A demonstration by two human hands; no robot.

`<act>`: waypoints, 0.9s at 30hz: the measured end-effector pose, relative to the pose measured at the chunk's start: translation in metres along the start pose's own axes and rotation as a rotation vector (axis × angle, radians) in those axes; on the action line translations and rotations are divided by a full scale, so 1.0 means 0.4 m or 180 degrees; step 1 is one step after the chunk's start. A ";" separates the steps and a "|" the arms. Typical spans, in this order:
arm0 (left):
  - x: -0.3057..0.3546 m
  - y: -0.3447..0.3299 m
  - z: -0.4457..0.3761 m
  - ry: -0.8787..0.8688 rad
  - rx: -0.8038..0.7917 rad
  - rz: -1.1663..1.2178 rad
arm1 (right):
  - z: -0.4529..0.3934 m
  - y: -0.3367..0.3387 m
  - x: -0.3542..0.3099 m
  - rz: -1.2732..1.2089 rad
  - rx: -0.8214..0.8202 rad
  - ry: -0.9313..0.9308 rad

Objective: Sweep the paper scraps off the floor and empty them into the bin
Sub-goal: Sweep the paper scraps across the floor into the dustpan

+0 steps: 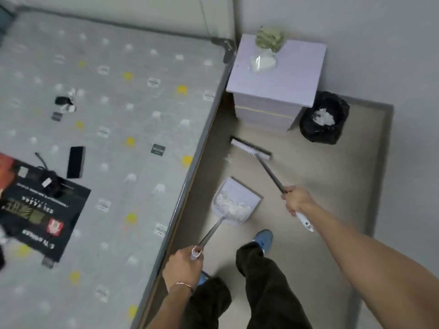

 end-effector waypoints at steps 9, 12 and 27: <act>-0.289 -0.105 0.044 0.0774 0.0011 0.0347 | -0.148 -0.198 -0.131 0.1979 -0.0713 0.0317; -0.341 -0.127 0.059 0.0849 0.0050 0.0309 | -0.080 -0.230 -0.081 0.2493 -0.0776 0.0390; -0.559 -0.171 0.023 0.0157 0.0247 0.0054 | 0.480 -0.263 0.475 0.2404 -0.0910 -0.0022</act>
Point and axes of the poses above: each hand's wrist, its own z-axis away from the middle knuckle, its own y-axis out of the back of the hand, x = y × z, the point moved 3 cm from there along -z, towards the middle knuckle, and after that the axes turned 14 degrees about y, right-handed, at the moved point
